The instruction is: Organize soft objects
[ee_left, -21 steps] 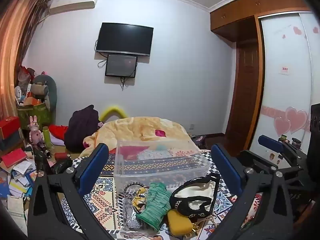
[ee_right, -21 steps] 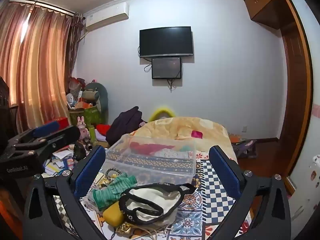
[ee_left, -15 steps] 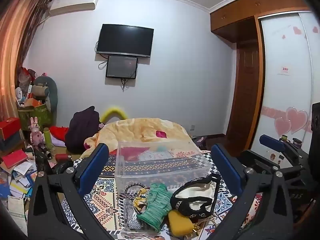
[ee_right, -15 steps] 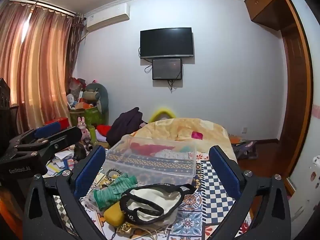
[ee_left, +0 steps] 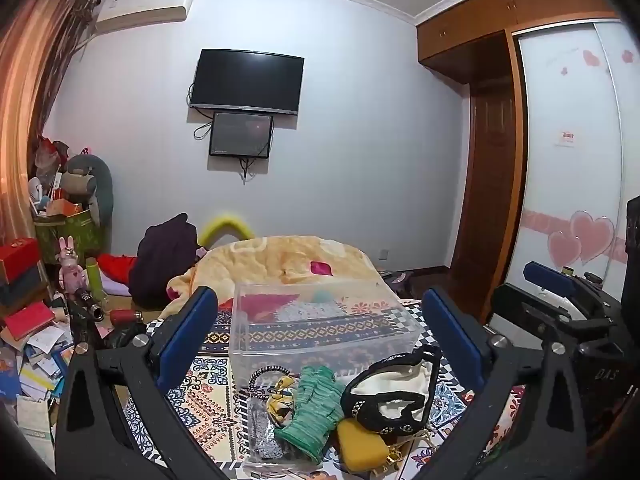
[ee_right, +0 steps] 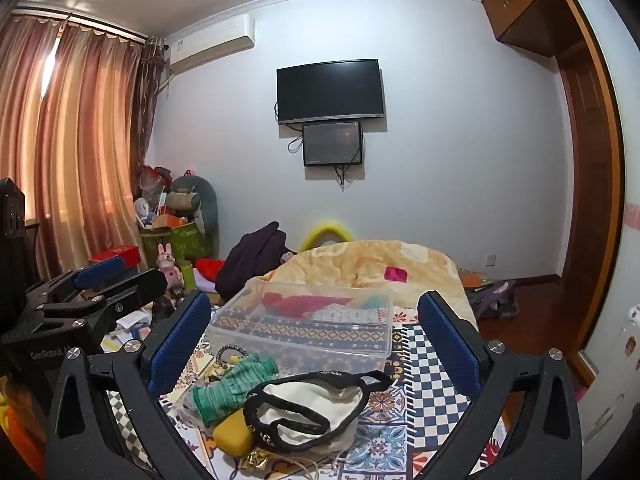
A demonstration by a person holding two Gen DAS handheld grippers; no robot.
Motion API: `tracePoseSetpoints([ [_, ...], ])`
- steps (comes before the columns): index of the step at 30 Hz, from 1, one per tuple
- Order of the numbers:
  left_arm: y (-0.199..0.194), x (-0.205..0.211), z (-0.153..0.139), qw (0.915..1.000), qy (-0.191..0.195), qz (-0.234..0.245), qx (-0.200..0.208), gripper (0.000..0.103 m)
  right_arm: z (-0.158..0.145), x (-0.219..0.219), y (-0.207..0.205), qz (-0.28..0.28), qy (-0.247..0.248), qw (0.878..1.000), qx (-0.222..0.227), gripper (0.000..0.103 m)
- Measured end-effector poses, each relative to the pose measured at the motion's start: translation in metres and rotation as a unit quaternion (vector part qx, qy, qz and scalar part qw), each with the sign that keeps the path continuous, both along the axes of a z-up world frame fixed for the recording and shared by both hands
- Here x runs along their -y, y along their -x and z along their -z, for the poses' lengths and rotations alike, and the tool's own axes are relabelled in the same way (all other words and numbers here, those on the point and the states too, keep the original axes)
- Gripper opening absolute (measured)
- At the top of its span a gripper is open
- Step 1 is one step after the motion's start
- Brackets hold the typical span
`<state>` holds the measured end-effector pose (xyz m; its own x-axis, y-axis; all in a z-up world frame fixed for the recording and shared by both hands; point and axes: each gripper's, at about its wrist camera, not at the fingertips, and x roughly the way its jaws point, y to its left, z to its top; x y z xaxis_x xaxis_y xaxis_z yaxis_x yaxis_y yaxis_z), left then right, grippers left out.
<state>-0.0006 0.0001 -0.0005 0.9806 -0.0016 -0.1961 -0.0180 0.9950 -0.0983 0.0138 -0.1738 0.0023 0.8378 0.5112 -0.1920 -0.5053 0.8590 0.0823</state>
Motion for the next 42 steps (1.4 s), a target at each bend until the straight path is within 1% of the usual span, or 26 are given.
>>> tracePoseSetpoints([
  [11,0.0027,0.0027,-0.0008,1.0,-0.003,0.003,0.002,0.103,-0.0041,0.0008,0.0022,0.001,-0.004,1.0,0.001,0.103],
  [42,0.0034,0.0049,-0.002,0.9999,-0.008,0.009,0.001,0.103,-0.0018,0.001,0.0042,-0.001,-0.015,1.0,0.006,0.103],
])
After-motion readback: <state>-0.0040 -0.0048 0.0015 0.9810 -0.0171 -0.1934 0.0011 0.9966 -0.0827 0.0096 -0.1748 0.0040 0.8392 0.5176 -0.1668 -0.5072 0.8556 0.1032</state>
